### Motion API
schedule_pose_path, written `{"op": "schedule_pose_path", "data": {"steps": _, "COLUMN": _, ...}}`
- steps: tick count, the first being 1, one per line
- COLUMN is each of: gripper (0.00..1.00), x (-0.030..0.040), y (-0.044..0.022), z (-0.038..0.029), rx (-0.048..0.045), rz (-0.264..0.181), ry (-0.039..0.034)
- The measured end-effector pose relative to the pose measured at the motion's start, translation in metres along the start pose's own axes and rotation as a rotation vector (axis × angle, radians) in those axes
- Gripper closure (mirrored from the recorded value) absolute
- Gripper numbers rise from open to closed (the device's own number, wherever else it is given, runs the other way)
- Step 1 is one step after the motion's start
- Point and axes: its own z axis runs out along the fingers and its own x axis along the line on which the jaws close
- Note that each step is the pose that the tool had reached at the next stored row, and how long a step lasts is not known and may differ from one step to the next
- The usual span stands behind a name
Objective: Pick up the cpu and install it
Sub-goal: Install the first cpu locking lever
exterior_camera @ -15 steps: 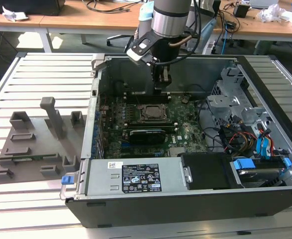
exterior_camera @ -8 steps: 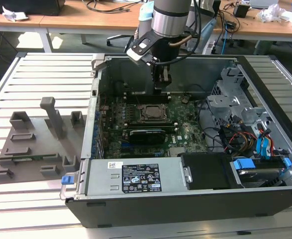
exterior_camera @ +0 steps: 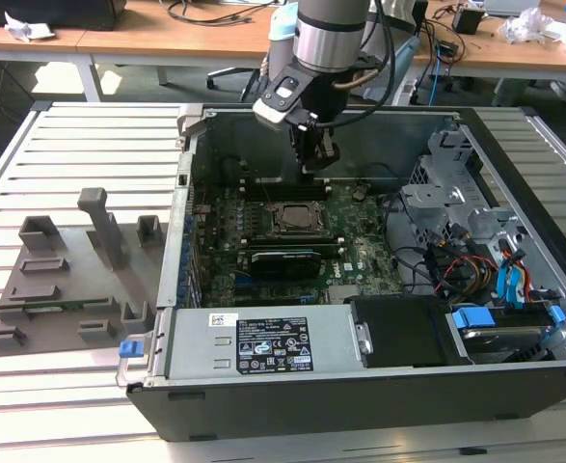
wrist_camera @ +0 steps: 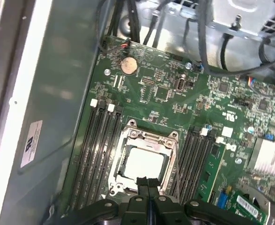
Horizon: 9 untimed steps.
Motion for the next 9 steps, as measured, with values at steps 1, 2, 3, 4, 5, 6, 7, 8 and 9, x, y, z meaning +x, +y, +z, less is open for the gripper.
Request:
{"op": "schedule_pose_path", "data": {"steps": 1, "gripper": 0.89, "x": 0.0, "y": 0.0, "z": 0.0, "rx": -0.0017, "rz": -0.042, "ry": -0.0023}}
{"op": "schedule_pose_path", "data": {"steps": 2, "gripper": 0.89, "x": 0.0, "y": 0.0, "z": 0.0, "rx": -0.0033, "rz": -0.08, "ry": -0.0045}}
{"op": "schedule_pose_path", "data": {"steps": 3, "gripper": 0.89, "x": 0.0, "y": 0.0, "z": 0.0, "rx": -0.0046, "rz": -0.111, "ry": -0.0062}}
{"op": "schedule_pose_path", "data": {"steps": 4, "gripper": 0.89, "x": 0.0, "y": 0.0, "z": 0.0, "rx": -0.0059, "rz": -0.144, "ry": -0.008}}
{"op": "schedule_pose_path", "data": {"steps": 5, "gripper": 0.89, "x": 0.0, "y": 0.0, "z": 0.0, "rx": -0.0066, "rz": -0.16, "ry": -0.0089}}
{"op": "schedule_pose_path", "data": {"steps": 6, "gripper": 0.89, "x": 0.0, "y": 0.0, "z": 0.0, "rx": -0.0073, "rz": -0.176, "ry": -0.0098}}
{"op": "schedule_pose_path", "data": {"steps": 7, "gripper": 0.89, "x": 0.0, "y": 0.0, "z": 0.0, "rx": -0.0081, "rz": -0.196, "ry": -0.011}}
{"op": "schedule_pose_path", "data": {"steps": 8, "gripper": 0.89, "x": 0.0, "y": 0.0, "z": 0.0, "rx": -0.0087, "rz": -0.211, "ry": -0.0118}}
{"op": "schedule_pose_path", "data": {"steps": 9, "gripper": 0.89, "x": 0.0, "y": 0.0001, "z": 0.0, "rx": -0.009, "rz": -0.22, "ry": -0.0122}}
